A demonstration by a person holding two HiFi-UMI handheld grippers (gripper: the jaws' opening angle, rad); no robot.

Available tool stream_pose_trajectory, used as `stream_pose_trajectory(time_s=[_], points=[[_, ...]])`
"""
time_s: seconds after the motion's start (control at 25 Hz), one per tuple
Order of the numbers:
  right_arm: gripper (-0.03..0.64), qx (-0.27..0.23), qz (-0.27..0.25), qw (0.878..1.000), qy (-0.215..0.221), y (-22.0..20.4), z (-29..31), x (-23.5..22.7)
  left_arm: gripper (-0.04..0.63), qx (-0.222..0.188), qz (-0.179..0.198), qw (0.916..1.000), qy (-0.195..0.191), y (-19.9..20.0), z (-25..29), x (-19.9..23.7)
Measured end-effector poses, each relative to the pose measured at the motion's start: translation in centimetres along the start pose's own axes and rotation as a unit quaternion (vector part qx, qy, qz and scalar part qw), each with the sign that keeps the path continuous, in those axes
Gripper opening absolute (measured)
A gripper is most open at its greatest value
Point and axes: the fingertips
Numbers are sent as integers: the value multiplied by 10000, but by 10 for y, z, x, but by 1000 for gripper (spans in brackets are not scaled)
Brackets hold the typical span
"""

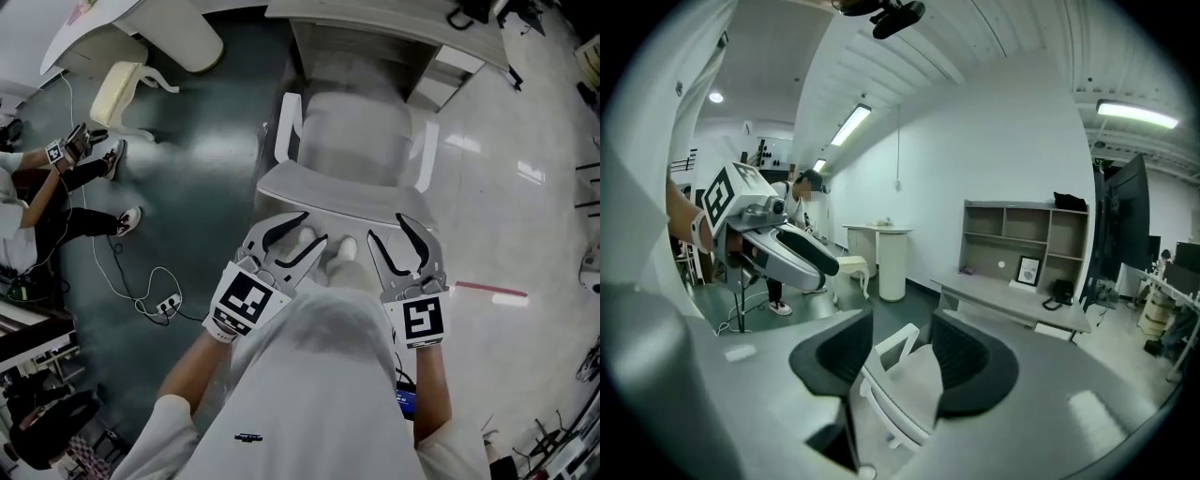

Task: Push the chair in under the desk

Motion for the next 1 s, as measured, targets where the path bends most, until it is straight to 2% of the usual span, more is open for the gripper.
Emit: stream_pose_trajectory(time_s=[0.16, 0.28, 0.44, 0.6, 0.76, 1.0], points=[[205, 238, -131, 9995, 178, -3, 16, 0, 189, 237, 375, 9986, -273, -10, 14, 10], [212, 445, -236, 9980, 394, -7, 26, 5, 207, 541, 754, 9941, -558, -23, 23, 11], [212, 895, -440, 9926, 687, -27, 41, 7, 227, 1025, 1499, 9790, -931, -49, 42, 11], [213, 1391, -729, 9824, 1007, -58, 61, 12, 230, 1299, 1989, 9646, -1145, -74, 58, 12], [218, 1825, -963, 9702, 1266, -88, 77, 16, 230, 1467, 2237, 9551, -1277, -95, 75, 9], [221, 2497, -1442, 9469, 1422, -132, 91, 9, 230, 1807, 2626, 9370, -1428, -131, 98, 12]])
Point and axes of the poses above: the fingertips, and each gripper's own axes: z forward along the fingers, x to its left, y out of its top, and after that the axes turned 10 degrees about y, right-handed
